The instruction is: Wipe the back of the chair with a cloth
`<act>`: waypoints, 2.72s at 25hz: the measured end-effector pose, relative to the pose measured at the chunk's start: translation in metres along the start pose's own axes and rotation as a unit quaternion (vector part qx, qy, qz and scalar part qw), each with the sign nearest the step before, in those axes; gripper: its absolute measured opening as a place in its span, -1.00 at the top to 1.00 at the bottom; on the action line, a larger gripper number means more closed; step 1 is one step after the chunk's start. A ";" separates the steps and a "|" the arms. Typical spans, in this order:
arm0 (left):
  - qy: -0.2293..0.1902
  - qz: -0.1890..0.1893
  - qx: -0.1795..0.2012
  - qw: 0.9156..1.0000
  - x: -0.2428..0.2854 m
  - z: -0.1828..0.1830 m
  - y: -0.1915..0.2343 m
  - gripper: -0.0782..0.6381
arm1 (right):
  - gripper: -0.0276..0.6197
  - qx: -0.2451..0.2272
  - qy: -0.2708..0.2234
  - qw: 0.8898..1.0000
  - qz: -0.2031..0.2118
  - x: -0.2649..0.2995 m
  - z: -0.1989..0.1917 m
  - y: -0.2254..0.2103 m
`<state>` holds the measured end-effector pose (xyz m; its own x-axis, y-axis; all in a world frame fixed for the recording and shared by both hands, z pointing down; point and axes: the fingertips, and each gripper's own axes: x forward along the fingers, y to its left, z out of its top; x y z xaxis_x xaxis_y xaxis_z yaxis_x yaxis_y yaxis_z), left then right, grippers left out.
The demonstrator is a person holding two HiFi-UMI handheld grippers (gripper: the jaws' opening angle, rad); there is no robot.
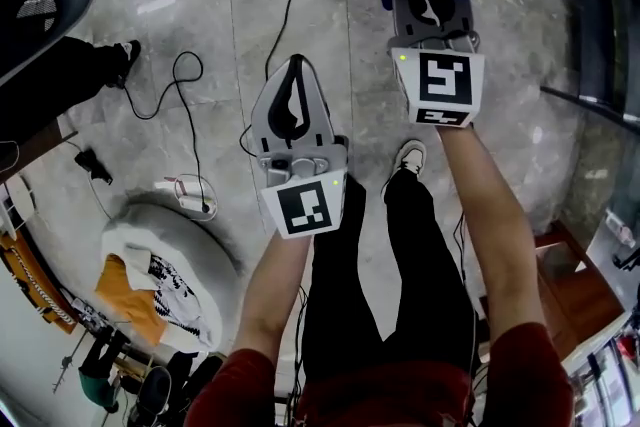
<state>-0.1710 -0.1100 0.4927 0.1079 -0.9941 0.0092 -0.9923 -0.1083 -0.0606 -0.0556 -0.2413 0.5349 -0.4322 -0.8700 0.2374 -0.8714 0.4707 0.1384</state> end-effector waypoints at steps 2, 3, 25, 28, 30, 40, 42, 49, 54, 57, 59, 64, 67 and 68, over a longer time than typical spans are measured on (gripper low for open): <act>-0.002 0.003 -0.001 1.000 -0.005 0.001 0.010 0.75 | 0.74 -0.007 -0.005 1.000 0.014 0.006 0.009 0.019; -0.002 0.004 -0.001 1.000 -0.008 0.001 0.015 0.74 | 0.74 -0.010 -0.007 1.000 0.022 0.010 0.014 0.030; 0.015 0.016 0.015 1.000 -0.032 0.015 0.058 0.74 | 0.74 0.011 -0.006 0.997 0.070 -0.002 0.043 0.102; 0.006 0.008 0.016 1.000 -0.017 0.032 0.042 0.75 | 0.74 0.014 -0.011 0.998 0.064 -0.023 0.046 0.081; -0.001 0.001 0.013 1.000 -0.008 0.045 0.029 0.74 | 0.74 0.020 -0.013 0.998 0.054 -0.039 0.048 0.063; -0.002 -0.039 -0.018 0.999 0.036 0.094 -0.051 0.75 | 0.74 0.042 -0.024 0.998 -0.033 -0.113 0.063 -0.058; -0.009 -0.053 -0.012 0.999 0.041 0.107 -0.070 0.75 | 0.74 0.040 -0.026 0.998 -0.049 -0.126 0.065 -0.083; -0.022 -0.072 -0.006 0.997 0.055 0.135 -0.114 0.74 | 0.74 0.028 -0.045 0.995 -0.082 -0.145 0.084 -0.149; -0.022 -0.072 -0.009 0.997 0.057 0.141 -0.127 0.74 | 0.74 0.003 -0.051 0.995 -0.081 -0.142 0.095 -0.169; -0.025 -0.072 -0.005 0.997 0.060 0.143 -0.127 0.74 | 0.74 -0.012 -0.047 0.996 -0.069 -0.135 0.102 -0.169; -0.025 -0.070 -0.001 0.997 0.060 0.142 -0.125 0.74 | 0.74 -0.013 -0.045 0.997 -0.064 -0.129 0.105 -0.168; -0.021 -0.073 0.015 0.997 0.053 0.137 -0.114 0.75 | 0.74 -0.019 -0.048 0.997 -0.065 -0.124 0.109 -0.158; -0.019 -0.069 0.016 0.997 0.049 0.134 -0.107 0.74 | 0.74 -0.025 -0.052 0.997 -0.050 -0.122 0.111 -0.143; -0.018 -0.068 0.015 0.997 0.048 0.133 -0.105 0.74 | 0.74 -0.029 -0.053 0.997 -0.044 -0.121 0.113 -0.137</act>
<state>-0.0534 -0.1465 0.3667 0.2441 -0.9696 -0.0164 -0.9661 -0.2417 -0.0910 0.0900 -0.2177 0.3788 -0.3787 -0.9178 0.1192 -0.8938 0.3961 0.2105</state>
